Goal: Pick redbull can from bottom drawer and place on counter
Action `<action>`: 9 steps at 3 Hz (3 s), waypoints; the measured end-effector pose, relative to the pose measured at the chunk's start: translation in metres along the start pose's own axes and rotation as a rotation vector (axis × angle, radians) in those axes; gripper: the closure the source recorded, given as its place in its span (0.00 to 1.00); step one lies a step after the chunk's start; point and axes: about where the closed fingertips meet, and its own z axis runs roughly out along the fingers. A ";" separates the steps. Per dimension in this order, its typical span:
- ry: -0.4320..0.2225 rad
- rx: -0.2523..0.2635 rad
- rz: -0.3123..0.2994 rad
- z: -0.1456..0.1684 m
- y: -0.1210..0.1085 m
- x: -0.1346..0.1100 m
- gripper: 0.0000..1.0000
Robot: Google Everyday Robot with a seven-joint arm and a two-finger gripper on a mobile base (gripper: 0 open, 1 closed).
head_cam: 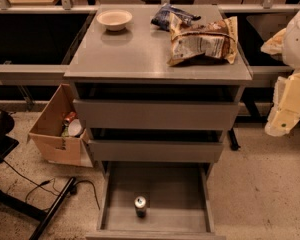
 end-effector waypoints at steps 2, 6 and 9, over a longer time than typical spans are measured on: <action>-0.113 0.008 0.048 0.040 -0.007 0.008 0.00; -1.045 0.090 0.250 0.315 -0.010 0.027 0.00; -0.996 -0.047 0.268 0.435 0.023 0.037 0.00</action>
Offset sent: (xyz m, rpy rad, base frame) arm 0.0609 -0.0166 -0.1502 0.4391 -0.0576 -0.0373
